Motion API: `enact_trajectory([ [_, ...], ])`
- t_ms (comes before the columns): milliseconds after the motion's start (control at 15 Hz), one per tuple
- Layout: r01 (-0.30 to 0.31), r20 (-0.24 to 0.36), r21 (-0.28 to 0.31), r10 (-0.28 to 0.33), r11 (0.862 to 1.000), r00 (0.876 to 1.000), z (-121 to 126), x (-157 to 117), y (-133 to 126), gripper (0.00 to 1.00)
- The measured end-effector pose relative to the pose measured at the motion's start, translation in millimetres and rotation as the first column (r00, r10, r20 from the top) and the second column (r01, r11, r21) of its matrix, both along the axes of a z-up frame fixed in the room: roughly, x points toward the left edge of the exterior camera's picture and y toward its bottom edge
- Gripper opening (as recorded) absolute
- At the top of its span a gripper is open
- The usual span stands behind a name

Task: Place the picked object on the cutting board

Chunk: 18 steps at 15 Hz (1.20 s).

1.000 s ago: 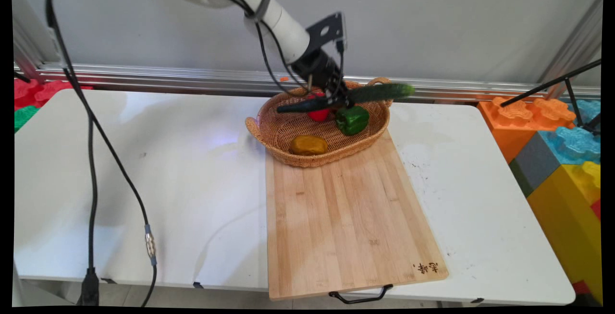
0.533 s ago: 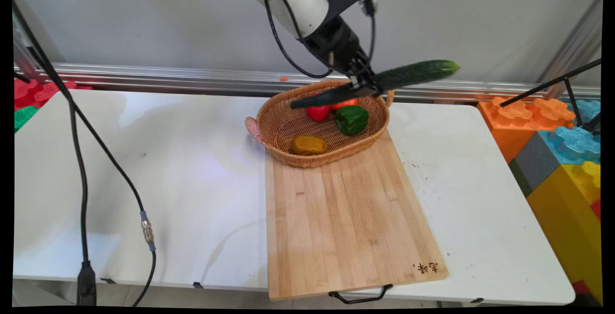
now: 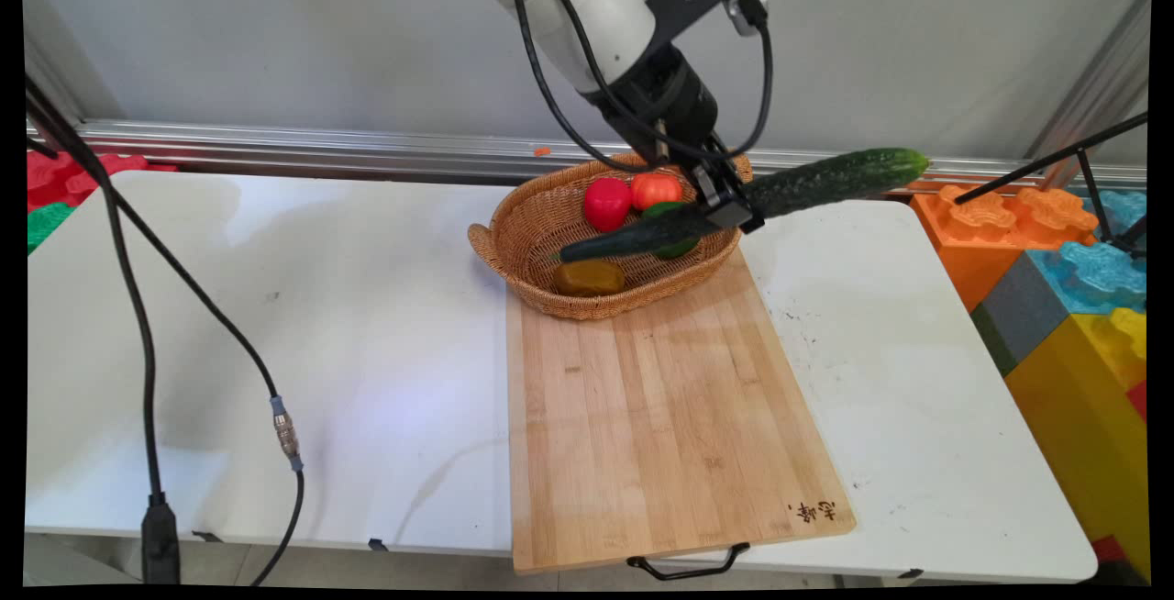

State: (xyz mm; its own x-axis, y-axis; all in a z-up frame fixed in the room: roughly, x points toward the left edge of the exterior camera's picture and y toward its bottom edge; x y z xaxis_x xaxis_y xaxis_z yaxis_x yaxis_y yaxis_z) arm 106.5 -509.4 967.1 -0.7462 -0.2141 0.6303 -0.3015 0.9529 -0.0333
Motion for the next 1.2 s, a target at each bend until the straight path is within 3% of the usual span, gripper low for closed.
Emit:
enact_trajectory([
  [200, -0.021, 0.022, 0.016, 0.021, 1.000, 1.000, -21.8, -3.2, 10.9, 0.00],
  [667, -0.031, 0.086, 0.044, 0.027, 0.999, 0.996, -106.7, -9.9, 21.7, 0.00],
  [1200, -0.044, 0.154, 0.059, 0.034, 0.997, 0.987, -157.9, -5.1, 24.9, 0.00],
])
